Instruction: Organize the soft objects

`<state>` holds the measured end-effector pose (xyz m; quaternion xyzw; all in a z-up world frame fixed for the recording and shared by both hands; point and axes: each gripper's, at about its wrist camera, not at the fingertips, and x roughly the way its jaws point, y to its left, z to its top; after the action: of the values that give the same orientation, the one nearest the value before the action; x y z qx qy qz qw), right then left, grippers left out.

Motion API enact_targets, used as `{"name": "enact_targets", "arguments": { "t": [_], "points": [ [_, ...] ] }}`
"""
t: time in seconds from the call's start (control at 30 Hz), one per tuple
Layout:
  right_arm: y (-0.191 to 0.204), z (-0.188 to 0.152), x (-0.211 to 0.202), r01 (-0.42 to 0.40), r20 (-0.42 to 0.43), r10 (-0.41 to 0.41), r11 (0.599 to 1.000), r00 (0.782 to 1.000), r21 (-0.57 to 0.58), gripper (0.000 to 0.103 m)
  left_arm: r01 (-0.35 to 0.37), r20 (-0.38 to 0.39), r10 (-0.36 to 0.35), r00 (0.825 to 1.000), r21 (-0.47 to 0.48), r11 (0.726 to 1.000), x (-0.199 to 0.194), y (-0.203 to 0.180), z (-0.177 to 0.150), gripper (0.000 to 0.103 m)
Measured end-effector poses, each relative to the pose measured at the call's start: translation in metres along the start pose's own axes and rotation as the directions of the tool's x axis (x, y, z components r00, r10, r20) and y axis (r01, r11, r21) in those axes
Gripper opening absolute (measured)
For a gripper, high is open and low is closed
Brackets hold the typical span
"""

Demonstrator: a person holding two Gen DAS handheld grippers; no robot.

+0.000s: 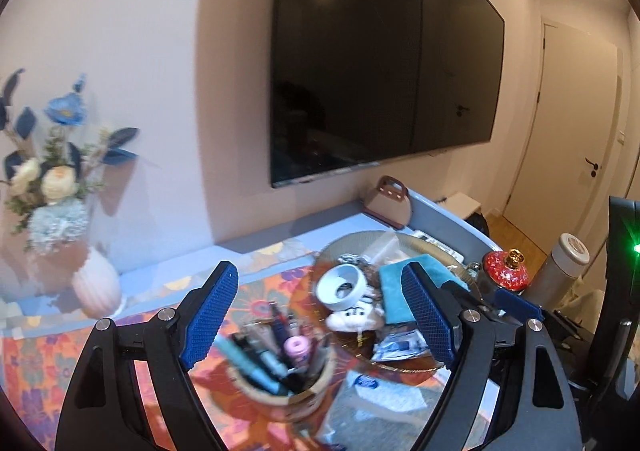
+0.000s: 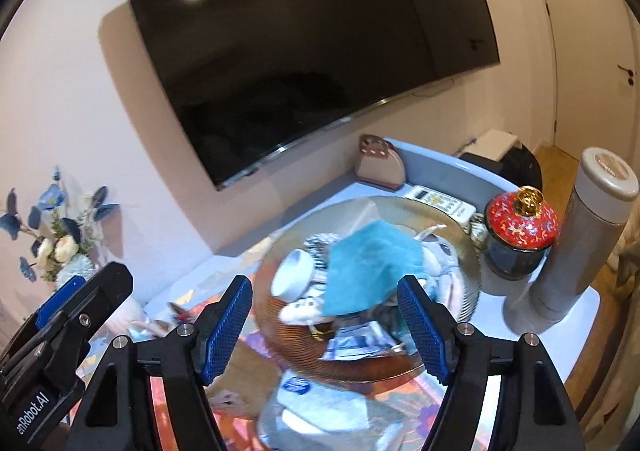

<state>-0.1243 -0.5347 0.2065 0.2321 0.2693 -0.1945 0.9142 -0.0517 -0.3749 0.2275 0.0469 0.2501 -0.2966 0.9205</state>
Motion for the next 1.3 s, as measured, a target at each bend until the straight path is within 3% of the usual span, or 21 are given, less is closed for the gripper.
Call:
{"name": "enact_targets", "arguments": {
  "t": [0.27, 0.4, 0.53, 0.63, 0.83, 0.97, 1.07, 1.17, 1.23, 1.3],
  "points": [
    [0.045, -0.006, -0.033, -0.069, 0.067, 0.073, 0.996, 0.995, -0.055, 0.078, -0.098, 0.038, 0.098, 0.994, 0.007, 0.995, -0.043, 0.034, -0.015, 0.083],
    [0.086, -0.019, -0.049, -0.156, 0.080, 0.166, 0.980, 0.983, -0.126, 0.084, -0.178, 0.055, 0.177, 0.983, 0.024, 0.984, -0.067, 0.057, -0.030, 0.086],
    [0.135, -0.048, -0.057, -0.230, 0.060, 0.251, 0.943, 0.966, -0.242, 0.090, -0.273, 0.070, 0.272, 0.960, -0.002, 0.962, -0.092, 0.091, -0.048, 0.092],
    [0.180, -0.080, -0.049, -0.266, 0.003, 0.286, 0.897, 0.958, -0.352, 0.091, -0.356, 0.049, 0.360, 0.932, -0.081, 0.931, -0.110, 0.131, -0.071, 0.092],
    [0.235, -0.150, -0.010, -0.339, -0.089, 0.336, 0.828, 0.938, -0.447, 0.092, -0.489, -0.049, 0.491, 0.870, -0.208, 0.847, -0.123, 0.205, -0.123, 0.092],
    [0.252, -0.195, 0.026, -0.325, -0.131, 0.300, 0.806, 0.945, -0.494, 0.092, -0.570, -0.094, 0.564, 0.820, -0.209, 0.794, -0.113, 0.235, -0.164, 0.092],
    [0.258, -0.220, 0.051, -0.312, -0.170, 0.261, 0.798, 0.950, -0.516, 0.092, -0.585, -0.131, 0.570, 0.811, -0.218, 0.781, -0.093, 0.254, -0.200, 0.092],
    [0.255, -0.228, 0.065, -0.318, -0.174, 0.266, 0.806, 0.948, -0.500, 0.092, -0.580, -0.167, 0.555, 0.815, -0.240, 0.779, -0.079, 0.267, -0.224, 0.092],
    [0.249, -0.228, 0.071, -0.329, -0.169, 0.283, 0.820, 0.944, -0.468, 0.098, -0.584, -0.208, 0.547, 0.811, -0.236, 0.777, -0.070, 0.272, -0.228, 0.092],
    [0.243, -0.229, 0.078, -0.297, -0.165, 0.249, 0.845, 0.954, -0.445, 0.103, -0.591, -0.178, 0.564, 0.806, -0.216, 0.777, -0.071, 0.267, -0.226, 0.092]
  ]
}}
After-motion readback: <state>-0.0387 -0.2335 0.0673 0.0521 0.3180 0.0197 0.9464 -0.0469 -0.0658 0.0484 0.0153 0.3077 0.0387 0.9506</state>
